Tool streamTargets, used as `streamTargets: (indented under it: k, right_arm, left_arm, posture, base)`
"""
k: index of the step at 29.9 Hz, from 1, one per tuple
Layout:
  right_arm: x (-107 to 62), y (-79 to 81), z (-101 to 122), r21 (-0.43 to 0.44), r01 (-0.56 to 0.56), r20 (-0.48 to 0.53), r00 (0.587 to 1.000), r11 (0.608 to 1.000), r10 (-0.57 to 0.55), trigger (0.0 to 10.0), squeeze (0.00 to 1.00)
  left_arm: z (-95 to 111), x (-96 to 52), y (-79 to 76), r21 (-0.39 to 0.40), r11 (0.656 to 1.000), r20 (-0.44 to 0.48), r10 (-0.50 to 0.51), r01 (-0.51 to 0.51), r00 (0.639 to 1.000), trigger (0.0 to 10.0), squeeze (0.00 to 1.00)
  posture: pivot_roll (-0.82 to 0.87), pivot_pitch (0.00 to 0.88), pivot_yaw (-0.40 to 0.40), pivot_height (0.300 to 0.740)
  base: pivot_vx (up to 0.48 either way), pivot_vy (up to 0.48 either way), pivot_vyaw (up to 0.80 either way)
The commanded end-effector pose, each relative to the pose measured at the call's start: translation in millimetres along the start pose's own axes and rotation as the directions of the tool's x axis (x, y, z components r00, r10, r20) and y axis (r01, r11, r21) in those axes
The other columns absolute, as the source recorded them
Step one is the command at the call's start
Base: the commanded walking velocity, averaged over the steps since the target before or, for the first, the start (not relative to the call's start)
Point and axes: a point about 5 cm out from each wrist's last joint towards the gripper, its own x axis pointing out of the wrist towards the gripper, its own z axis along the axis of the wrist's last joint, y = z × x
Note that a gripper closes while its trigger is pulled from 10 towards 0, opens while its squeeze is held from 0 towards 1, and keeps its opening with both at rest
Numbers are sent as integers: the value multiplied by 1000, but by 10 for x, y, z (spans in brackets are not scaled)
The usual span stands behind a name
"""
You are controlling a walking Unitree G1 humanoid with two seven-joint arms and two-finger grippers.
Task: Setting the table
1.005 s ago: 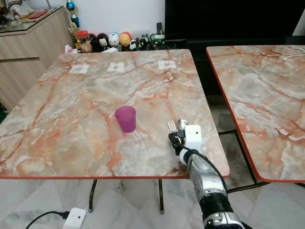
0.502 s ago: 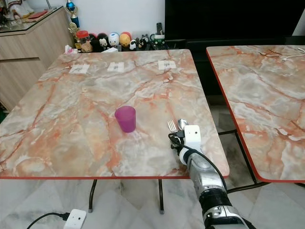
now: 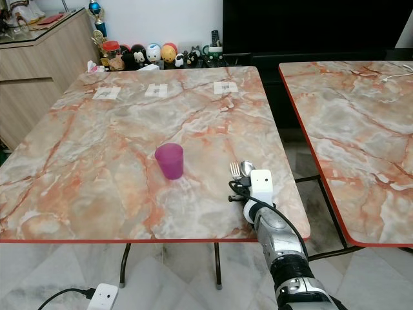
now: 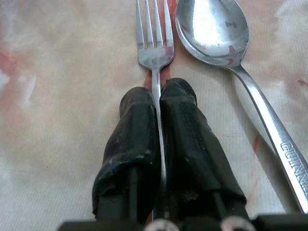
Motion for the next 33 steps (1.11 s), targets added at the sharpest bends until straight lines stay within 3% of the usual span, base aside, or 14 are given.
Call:
streamTargets:
  k: [1,6,11,12,13,17,21,23,27,33]
  right_arm:
    - [6,18,-59,10,-9,-29,1000,1000,9,0,0]
    - [6,35,-13,5,-19,17,1000,1000,19,0,0]
    - [-28,74,229,-6,-31,209,977,1000,31,0,0]
    - [-47,88,276,-4,-42,251,967,999,41,3216,0]
    - [-68,96,308,-4,-45,281,959,999,44,10000,0]
    - [-240,85,417,-24,5,427,904,1000,6,10000,0]
    - [-309,40,428,-10,48,460,887,999,-38,10000,0]
    - [-424,-80,422,31,127,491,862,991,-126,10000,0]
    - [-564,-205,511,65,189,551,812,980,-194,10000,0]
    - [-590,-207,655,55,200,584,788,978,-193,10000,0]
  left_arm:
    - [-79,-13,8,-3,1000,-33,3,-3,999,10000,0]
    - [-85,-14,6,-1,1000,-36,5,-5,999,10000,0]
    - [-93,-15,5,1,1000,-40,8,-8,999,10000,0]
    - [-94,-15,6,2,1000,-40,9,-9,999,10000,0]
    - [-96,-16,8,2,1000,-40,11,-11,999,10000,0]
    - [-106,-19,10,11,1000,-42,14,-14,999,10000,0]
    - [-105,-19,6,21,1000,-39,12,-12,999,10000,0]
    - [-100,-18,6,31,999,-35,15,-14,999,10000,0]
    - [-96,-17,5,29,999,-34,18,-17,999,10000,0]
    - [-87,-15,5,30,999,-32,18,-17,999,10000,0]
  posture:
    - [-70,23,43,740]
    - [-70,21,43,740]
    - [-67,19,39,740]
    - [-67,20,38,740]
    - [-68,20,38,740]
    - [-77,21,39,740]
    - [-80,20,37,740]
    - [-84,21,37,740]
    - [-90,19,38,740]
    - [-93,16,35,740]
  base:
    - [0,0,0]
    - [0,0,0]
    - [0,0,0]
    - [0,0,0]
    - [0,0,0]
    - [0,0,0]
    - [0,0,0]
    - [0,-461,0]
    - [0,-459,0]
    - [0,-454,-268]
